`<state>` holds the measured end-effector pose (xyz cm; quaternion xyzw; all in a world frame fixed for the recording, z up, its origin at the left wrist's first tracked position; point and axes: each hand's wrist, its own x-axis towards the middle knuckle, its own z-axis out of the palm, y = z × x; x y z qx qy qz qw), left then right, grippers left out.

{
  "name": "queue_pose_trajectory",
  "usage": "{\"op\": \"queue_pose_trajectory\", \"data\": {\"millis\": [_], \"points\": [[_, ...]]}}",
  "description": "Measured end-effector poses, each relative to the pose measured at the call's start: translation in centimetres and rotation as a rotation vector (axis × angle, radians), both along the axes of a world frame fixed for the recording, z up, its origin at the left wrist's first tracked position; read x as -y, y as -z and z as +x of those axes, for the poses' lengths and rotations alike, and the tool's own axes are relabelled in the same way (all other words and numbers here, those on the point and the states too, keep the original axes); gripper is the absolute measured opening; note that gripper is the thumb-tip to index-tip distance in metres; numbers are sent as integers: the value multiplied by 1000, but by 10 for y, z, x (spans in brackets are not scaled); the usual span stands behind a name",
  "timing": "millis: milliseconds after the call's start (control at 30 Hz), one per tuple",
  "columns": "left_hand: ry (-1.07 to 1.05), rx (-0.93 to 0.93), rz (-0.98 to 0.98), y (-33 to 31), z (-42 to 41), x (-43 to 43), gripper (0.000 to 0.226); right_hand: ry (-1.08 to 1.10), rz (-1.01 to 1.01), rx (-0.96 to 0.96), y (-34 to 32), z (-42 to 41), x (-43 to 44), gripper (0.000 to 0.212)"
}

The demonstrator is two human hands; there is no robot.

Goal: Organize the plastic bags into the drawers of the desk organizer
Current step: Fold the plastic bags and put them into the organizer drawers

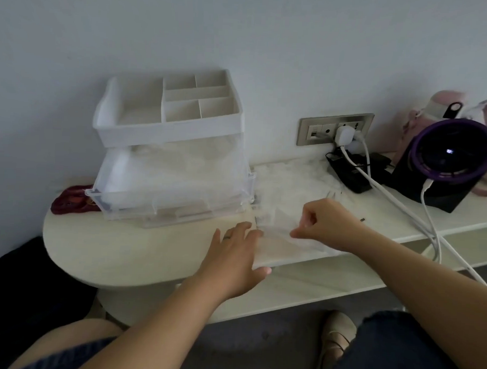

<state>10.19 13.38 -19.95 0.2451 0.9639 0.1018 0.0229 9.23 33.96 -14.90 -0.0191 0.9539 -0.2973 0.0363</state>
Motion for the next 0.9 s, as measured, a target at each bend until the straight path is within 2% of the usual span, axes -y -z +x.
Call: {"op": "queue_pose_trajectory", "data": {"millis": [67, 133, 233, 300, 400, 467, 567, 633, 733, 900], "points": [[12, -209, 83, -3, 5, -4, 64, -4, 28, 14, 7, -1, 5, 37], [68, -266, 204, -2, 9, -9, 71, -16, 53, 25, 11, -3, 6, 39], [157, -114, 326, 5, 10, -17, 92, -45, 87, 93, 16, -5, 3, 41], [166, -56, 346, 10, 8, -20, 94, -62, 84, 138, 19, -5, 0, 43], [116, -21, 418, 15, 3, -22, 77, -61, 38, 176, 20, -7, -5, 45], [116, -26, 397, 16, 1, -22, 64, -47, -41, 210, 18, -8, -9, 47], [166, -57, 243, 18, 2, -22, 51, -30, -289, 264, 10, -8, -15, 38], [207, -65, 101, 19, 2, -21, 46, 18, -548, 265, 1, -8, -18, 28], [255, -71, -51, 20, 3, -22, 52, 136, -969, 207, -15, -6, -17, 20], [252, -56, -114, 13, 6, -19, 67, 243, -1383, 39, -55, 0, -10, 13]]}}
